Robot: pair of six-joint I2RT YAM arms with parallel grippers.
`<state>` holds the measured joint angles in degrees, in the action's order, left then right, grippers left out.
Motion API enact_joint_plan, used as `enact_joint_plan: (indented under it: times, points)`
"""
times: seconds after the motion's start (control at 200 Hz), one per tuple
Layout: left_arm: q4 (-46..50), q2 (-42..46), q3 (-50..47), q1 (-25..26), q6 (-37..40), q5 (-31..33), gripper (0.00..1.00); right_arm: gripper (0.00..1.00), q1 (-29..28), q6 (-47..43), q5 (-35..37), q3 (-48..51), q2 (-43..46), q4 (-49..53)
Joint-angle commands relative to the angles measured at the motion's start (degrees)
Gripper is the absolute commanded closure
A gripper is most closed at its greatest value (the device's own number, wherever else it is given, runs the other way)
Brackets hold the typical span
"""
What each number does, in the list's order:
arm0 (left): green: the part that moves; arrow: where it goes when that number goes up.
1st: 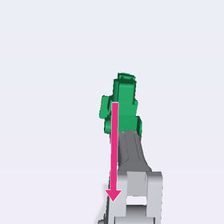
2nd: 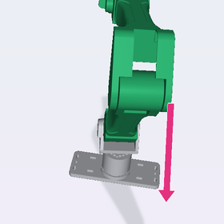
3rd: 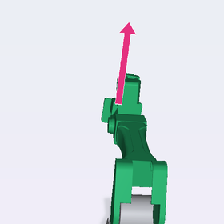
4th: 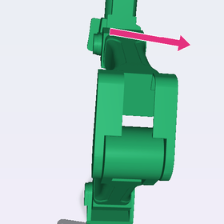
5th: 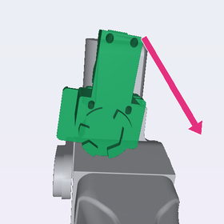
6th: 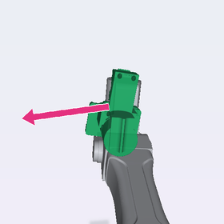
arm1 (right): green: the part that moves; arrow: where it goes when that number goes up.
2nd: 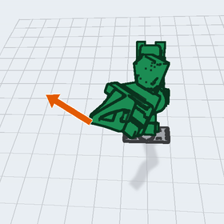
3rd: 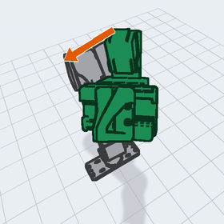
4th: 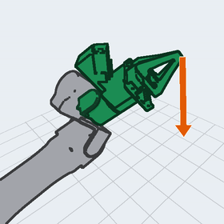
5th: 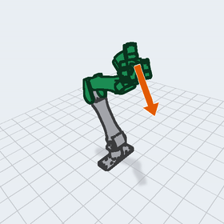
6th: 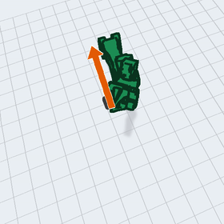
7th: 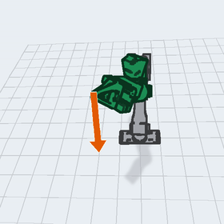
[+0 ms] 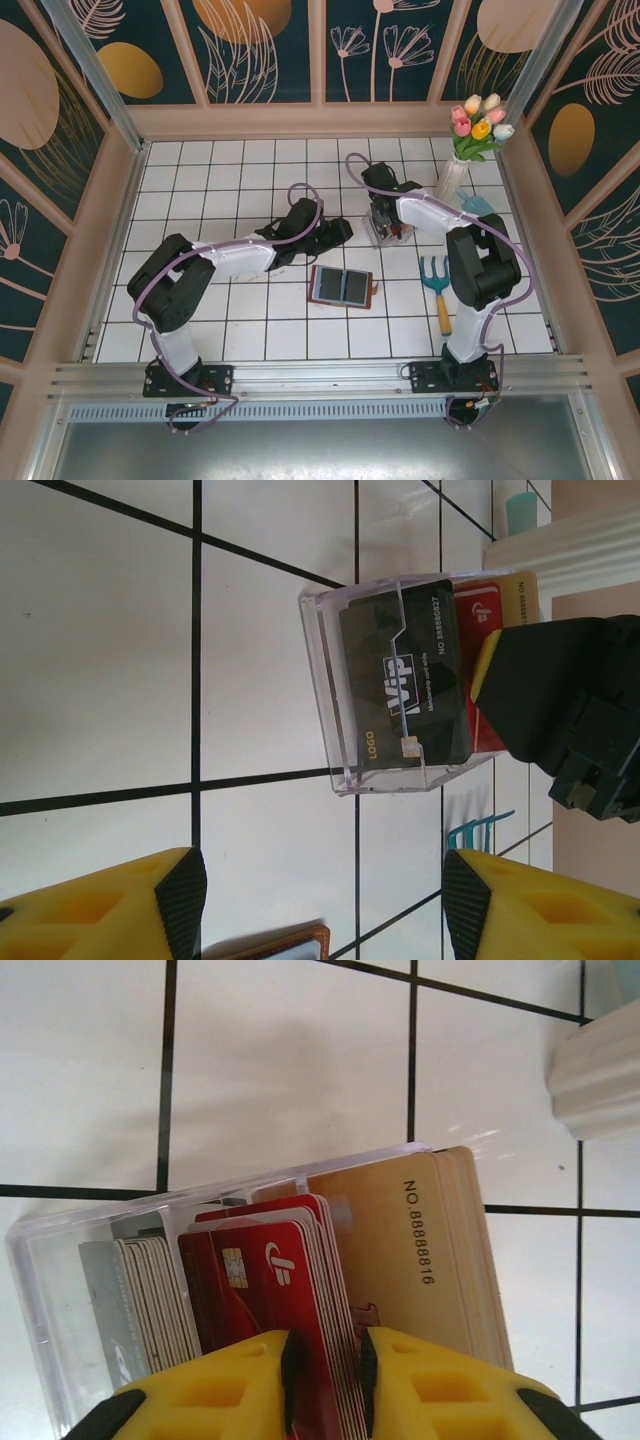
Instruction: Put the credit cards into the card holder
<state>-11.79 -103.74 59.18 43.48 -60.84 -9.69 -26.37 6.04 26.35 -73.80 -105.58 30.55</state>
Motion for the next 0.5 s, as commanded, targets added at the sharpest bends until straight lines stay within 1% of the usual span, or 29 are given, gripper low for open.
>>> enact_joint_plan:
  times: [0.0, 0.06, 0.135, 0.245, 0.31, 0.415, 0.49]
  points:
    - [-1.2, -0.9, 1.4, -0.1, 0.6, -1.0, 0.34, 0.76, -0.1, -0.4, 4.2, 0.3, 1.1, 2.0]
    - [-1.1, -0.8, 1.3, -0.1, 0.6, -1.0, 0.34, 0.78, 0.0, -0.5, 4.3, 0.5, 1.6, 2.0]
    - [-1.2, -0.7, 1.3, -0.1, 0.6, -1.1, 0.34, 0.78, 0.1, -0.3, 4.6, 0.5, 1.7, 2.2]
    - [-1.2, -0.6, 1.2, -0.1, 0.7, -1.1, 0.34, 0.76, 0.4, -0.2, 5.0, 0.5, 2.1, 2.5]
    - [-1.2, -0.5, 1.2, -0.1, 0.7, -1.2, 0.34, 0.73, 0.5, -0.1, 5.1, 0.6, 2.3, 2.5]
    - [-1.2, -0.6, 1.1, -0.1, 0.7, -1.4, 0.34, 0.74, 0.7, -0.2, 4.9, 0.8, 2.5, 2.4]
    - [-1.2, -0.6, 1.1, -0.1, 0.8, -1.5, 0.35, 0.78, 0.8, -0.2, 4.8, 0.8, 2.6, 2.4]
